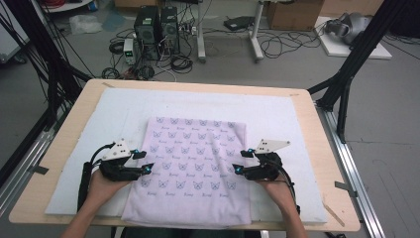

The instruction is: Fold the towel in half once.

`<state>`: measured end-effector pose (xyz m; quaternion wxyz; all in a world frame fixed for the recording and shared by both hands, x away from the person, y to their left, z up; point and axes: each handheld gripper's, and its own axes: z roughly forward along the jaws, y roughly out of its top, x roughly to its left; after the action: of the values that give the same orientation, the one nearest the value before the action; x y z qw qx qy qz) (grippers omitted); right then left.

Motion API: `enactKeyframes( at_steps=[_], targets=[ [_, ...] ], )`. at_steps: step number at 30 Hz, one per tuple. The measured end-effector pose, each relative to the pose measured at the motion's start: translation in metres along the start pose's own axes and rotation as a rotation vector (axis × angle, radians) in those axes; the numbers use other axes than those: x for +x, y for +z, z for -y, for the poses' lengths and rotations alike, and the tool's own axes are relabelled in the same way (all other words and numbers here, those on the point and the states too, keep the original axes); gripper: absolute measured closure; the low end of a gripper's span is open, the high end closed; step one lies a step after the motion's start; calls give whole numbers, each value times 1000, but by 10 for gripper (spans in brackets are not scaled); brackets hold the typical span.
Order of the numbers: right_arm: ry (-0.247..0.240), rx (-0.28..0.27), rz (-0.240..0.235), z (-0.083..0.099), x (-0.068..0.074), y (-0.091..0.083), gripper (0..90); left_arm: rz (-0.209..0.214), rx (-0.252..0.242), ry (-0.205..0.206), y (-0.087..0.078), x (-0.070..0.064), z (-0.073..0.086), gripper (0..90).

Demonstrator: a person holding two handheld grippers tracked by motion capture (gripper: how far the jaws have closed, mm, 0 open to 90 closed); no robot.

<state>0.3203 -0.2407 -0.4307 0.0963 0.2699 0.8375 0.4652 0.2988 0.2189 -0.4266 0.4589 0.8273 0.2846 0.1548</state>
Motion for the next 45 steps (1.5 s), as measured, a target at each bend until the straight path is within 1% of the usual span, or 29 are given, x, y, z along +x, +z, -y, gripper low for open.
enactKeyframes(
  at_steps=[2,3,6,14,18,20,24,26,28,34,36,38,41,42,43,45],
  targets=[
    [-10,10,19,-1,0,2,311,-3,1,1,0,0,0,448],
    [-7,13,15,-1,1,3,310,-4,2,4,0,0,0,447],
    [-18,23,18,-2,2,5,301,-6,-4,-2,-1,0,0,438],
    [-18,18,12,-3,3,5,298,-6,-10,-2,-2,1,1,431],
    [-14,20,3,-3,3,6,297,-4,-4,1,-2,2,1,430],
    [-22,19,4,-3,3,6,297,-9,-5,4,-3,2,1,429],
    [-22,18,0,-3,3,7,296,-7,-4,5,-3,3,0,428],
    [-14,24,-10,-3,2,7,296,-10,-2,5,-3,3,0,428],
    [-16,18,-14,-4,1,7,296,-16,5,10,-2,5,-2,429],
    [-7,28,-24,-15,-12,12,296,-8,5,-7,4,20,-15,429],
    [-1,28,-26,-20,-18,13,296,-12,4,-11,6,25,-19,430],
    [8,12,-28,-25,-27,14,296,-18,3,-14,6,31,-26,433],
    [21,31,-26,-31,-38,16,296,-28,-5,-24,7,41,-37,439],
    [22,40,-23,-34,-42,17,296,-31,1,-25,7,44,-41,439],
    [21,47,-18,-37,-45,18,293,-34,-6,-26,7,47,-45,439],
    [19,49,-10,-43,-51,19,293,-36,-3,-24,9,53,-53,443]
  ],
)
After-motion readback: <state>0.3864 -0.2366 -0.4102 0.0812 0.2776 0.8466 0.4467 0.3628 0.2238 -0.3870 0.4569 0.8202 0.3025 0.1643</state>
